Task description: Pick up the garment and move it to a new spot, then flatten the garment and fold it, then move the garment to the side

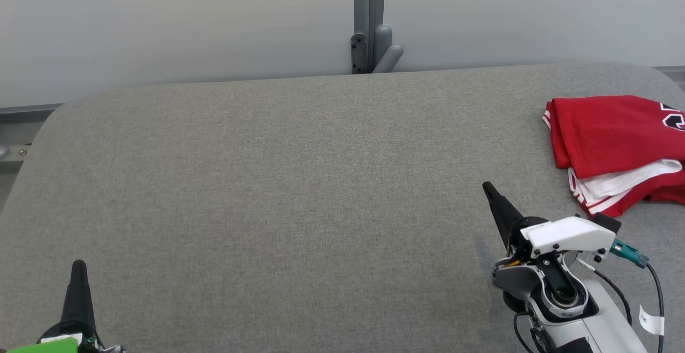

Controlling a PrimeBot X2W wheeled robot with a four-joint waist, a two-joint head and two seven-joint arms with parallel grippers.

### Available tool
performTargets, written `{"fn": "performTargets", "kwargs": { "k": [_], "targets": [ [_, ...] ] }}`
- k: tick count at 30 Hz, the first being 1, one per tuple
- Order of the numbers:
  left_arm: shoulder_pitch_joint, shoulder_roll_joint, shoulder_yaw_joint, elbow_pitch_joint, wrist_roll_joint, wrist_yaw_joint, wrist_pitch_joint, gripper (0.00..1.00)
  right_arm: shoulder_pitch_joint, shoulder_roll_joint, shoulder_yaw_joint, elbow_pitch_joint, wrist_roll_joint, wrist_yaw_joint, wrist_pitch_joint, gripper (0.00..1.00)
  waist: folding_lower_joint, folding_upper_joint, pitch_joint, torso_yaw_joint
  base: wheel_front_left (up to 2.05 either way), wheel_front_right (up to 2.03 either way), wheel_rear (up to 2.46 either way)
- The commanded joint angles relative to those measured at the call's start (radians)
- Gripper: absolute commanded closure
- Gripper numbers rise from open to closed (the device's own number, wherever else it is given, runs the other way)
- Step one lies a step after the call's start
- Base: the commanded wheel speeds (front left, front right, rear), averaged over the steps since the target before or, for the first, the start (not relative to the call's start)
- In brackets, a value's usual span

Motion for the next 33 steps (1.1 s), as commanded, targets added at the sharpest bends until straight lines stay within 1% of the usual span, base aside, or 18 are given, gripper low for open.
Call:
{"fn": "performTargets", "kwargs": {
  "k": [1, 15, 33],
  "targets": [
    [-0.015, 0.003, 0.007, -0.005, -0.019, -0.007, 0.006, 1.00, -0.019, -0.005, 0.002, 0.004, 0.020, 0.000, 0.007, 1.00, 0.0000, 0.0000, 0.000, 0.000, 0.00, 0.00, 0.00],
    [-0.020, 0.003, 0.031, -0.005, -0.114, -0.009, 0.029, 1.00, -0.046, -0.005, 0.009, 0.032, 0.122, 0.000, 0.030, 1.00, 0.0000, 0.0000, 0.006, -0.001, 0.00, 0.00, 0.00],
    [-0.020, 0.002, 0.030, -0.005, -0.111, -0.009, 0.027, 1.00, -0.045, -0.005, 0.010, 0.030, 0.119, 0.000, 0.028, 1.00, 0.0000, 0.0000, 0.006, -0.001, 0.00, 0.00, 0.00]
  ]
}}
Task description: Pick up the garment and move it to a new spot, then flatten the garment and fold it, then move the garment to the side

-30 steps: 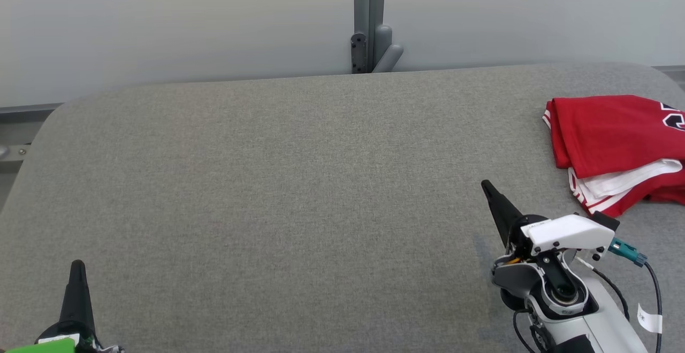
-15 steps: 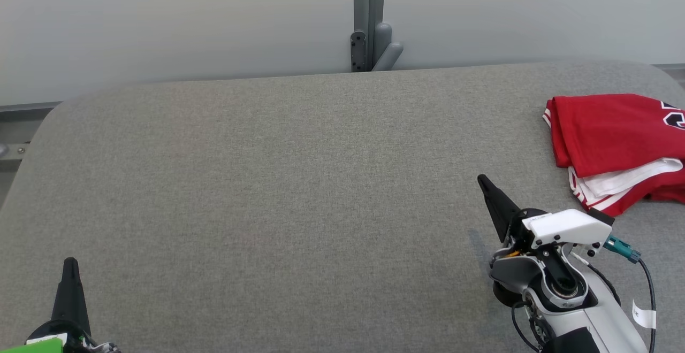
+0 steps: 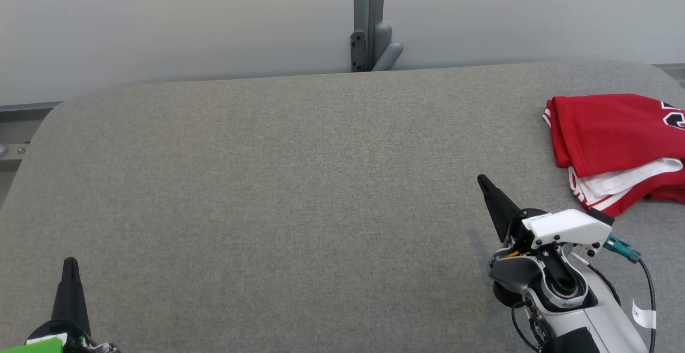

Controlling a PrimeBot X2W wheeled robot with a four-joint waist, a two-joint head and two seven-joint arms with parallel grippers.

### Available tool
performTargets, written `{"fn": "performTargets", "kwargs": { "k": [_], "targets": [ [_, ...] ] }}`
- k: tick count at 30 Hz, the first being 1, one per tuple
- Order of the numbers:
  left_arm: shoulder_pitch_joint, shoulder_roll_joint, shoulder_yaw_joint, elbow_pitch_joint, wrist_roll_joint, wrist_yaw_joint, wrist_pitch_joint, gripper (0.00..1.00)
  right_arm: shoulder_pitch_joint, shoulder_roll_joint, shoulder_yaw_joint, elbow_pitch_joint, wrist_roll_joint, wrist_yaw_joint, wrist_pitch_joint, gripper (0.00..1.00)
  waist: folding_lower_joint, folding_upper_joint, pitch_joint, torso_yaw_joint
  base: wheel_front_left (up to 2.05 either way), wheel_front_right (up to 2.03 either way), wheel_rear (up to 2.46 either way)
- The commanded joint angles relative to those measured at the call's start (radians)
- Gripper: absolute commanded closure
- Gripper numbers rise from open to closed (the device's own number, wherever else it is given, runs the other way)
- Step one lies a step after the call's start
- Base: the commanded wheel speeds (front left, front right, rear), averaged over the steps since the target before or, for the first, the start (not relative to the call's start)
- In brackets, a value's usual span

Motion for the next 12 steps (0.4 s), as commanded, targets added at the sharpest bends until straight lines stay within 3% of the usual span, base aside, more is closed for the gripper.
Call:
{"fn": "performTargets", "kwargs": {
  "k": [1, 12],
  "targets": [
    [-0.010, 0.002, 0.002, -0.003, -0.009, -0.006, 0.001, 1.00, -0.008, -0.004, 0.001, 0.000, 0.006, 0.000, 0.002, 1.00, 0.0000, 0.0000, 0.000, 0.000, 0.00, 0.00, 0.00],
    [-0.010, 0.002, 0.002, -0.003, -0.009, -0.006, 0.001, 1.00, -0.008, -0.004, 0.001, 0.000, 0.006, 0.000, 0.001, 1.00, 0.0000, 0.0000, 0.000, 0.000, 0.00, 0.00, 0.00]
  ]
}}
